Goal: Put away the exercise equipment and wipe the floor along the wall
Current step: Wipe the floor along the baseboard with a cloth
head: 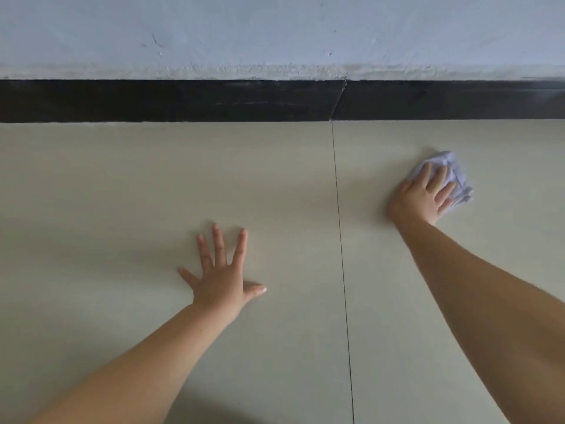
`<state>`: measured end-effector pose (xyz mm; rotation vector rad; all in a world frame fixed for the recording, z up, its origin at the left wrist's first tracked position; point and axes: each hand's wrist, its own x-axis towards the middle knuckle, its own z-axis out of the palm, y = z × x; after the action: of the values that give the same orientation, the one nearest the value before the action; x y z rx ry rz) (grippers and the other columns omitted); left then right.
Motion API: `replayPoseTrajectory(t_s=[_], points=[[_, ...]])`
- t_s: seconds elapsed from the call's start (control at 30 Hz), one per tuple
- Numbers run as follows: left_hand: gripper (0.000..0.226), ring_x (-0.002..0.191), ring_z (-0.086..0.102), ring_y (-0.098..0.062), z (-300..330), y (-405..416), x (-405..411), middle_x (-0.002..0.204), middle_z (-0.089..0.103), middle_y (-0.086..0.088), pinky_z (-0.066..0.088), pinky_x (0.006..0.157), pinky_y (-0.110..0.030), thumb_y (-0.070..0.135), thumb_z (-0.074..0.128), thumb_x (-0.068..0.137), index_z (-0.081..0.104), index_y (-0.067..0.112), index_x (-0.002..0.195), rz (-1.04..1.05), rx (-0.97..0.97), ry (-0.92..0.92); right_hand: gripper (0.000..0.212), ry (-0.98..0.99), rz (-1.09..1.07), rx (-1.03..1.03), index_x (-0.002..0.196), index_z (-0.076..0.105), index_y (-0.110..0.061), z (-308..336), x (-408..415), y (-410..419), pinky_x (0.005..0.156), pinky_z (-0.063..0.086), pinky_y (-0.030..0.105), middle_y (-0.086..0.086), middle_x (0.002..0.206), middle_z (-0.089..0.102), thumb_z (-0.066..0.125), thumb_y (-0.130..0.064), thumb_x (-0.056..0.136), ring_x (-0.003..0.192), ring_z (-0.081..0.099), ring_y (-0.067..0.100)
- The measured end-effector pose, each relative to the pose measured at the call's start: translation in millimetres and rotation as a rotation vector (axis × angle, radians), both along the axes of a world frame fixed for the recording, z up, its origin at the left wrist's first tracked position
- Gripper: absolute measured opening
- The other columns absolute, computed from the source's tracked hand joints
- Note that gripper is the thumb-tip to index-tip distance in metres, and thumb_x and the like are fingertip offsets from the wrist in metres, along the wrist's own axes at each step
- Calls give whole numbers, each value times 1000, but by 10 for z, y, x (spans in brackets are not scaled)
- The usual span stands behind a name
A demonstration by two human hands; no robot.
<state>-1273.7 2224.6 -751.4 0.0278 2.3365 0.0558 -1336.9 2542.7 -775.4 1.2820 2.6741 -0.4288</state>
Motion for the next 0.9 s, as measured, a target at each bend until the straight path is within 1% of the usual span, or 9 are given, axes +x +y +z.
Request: replayPoseTrajectory(t_s=[0.07, 0.23, 0.3, 0.37, 0.47, 0.5, 0.6, 0.8, 0.9], points=[[110, 140, -30, -35, 2, -4, -2, 149, -41, -6, 14, 105, -71, 70, 54, 76, -28, 39, 142, -10, -10, -2, 55, -21, 118, 1, 153, 7, -22, -34, -59, -557, 117, -9, 45, 6, 160, -5, 24, -30, 101, 146, -9, 34], [114, 140, -29, -35, 15, 20, 5, 149, -41, -6, 15, 106, -69, 72, 53, 74, -35, 35, 135, -6, -45, -11, 57, 60, 1124, -36, 152, 11, -24, -136, -14, -1892, 116, -13, 40, 2, 161, 2, 14, -37, 97, 147, -7, 30], [112, 140, -31, -34, 27, 23, -8, 148, -42, -6, 14, 107, -68, 72, 52, 74, -39, 35, 128, -5, -58, -22, 59, 25, 1239, -14, 152, 7, -28, -114, -246, -1811, 116, -14, 37, -2, 161, -2, 7, -41, 94, 147, -8, 25], [110, 139, -32, -34, 42, 25, -25, 146, -45, -6, 13, 107, -68, 72, 51, 75, -41, 36, 125, -18, -65, -41, 55, 49, 1200, 0, 152, 7, -29, -157, -417, -1444, 117, -11, 37, -2, 160, -1, 9, -41, 98, 148, -6, 24], [109, 137, -35, -34, 40, 15, -27, 140, -50, -4, 11, 107, -69, 71, 50, 77, -41, 36, 126, -15, -46, -62, 52, 94, 868, 58, 148, 29, -16, -223, -363, -569, 118, 12, 52, 13, 156, 24, 27, -28, 97, 144, 19, 37], [109, 137, -36, -34, 37, 12, -27, 142, -49, -5, 11, 107, -69, 71, 50, 77, -40, 36, 127, -14, -47, -64, 54, 84, 731, 63, 147, 31, -14, -217, -270, -251, 117, 14, 53, 15, 155, 25, 26, -29, 95, 143, 21, 38], [109, 137, -35, -34, 26, 22, -33, 145, -46, -6, 11, 107, -69, 70, 51, 78, -35, 38, 136, -11, -57, -81, 63, -48, 395, -24, 151, 18, -22, -121, 48, 311, 119, -3, 42, 7, 160, 5, 16, -41, 91, 147, 0, 32], [104, 139, -33, -33, 121, 14, -90, 145, -46, -4, 16, 108, -65, 61, 56, 83, -29, 43, 140, 8, -43, -142, 58, -74, 347, -1, 152, 12, -23, -97, 90, 279, 117, -8, 45, 5, 161, -1, 19, -37, 96, 147, -5, 32], [96, 143, -21, -37, 284, -3, -245, 150, -39, -6, 23, 112, -55, 51, 56, 88, -20, 40, 146, -56, -49, -205, 57, -147, 359, -24, 153, 6, -23, -40, 78, 336, 117, -9, 44, 5, 160, -7, 20, -37, 99, 146, -9, 32]])
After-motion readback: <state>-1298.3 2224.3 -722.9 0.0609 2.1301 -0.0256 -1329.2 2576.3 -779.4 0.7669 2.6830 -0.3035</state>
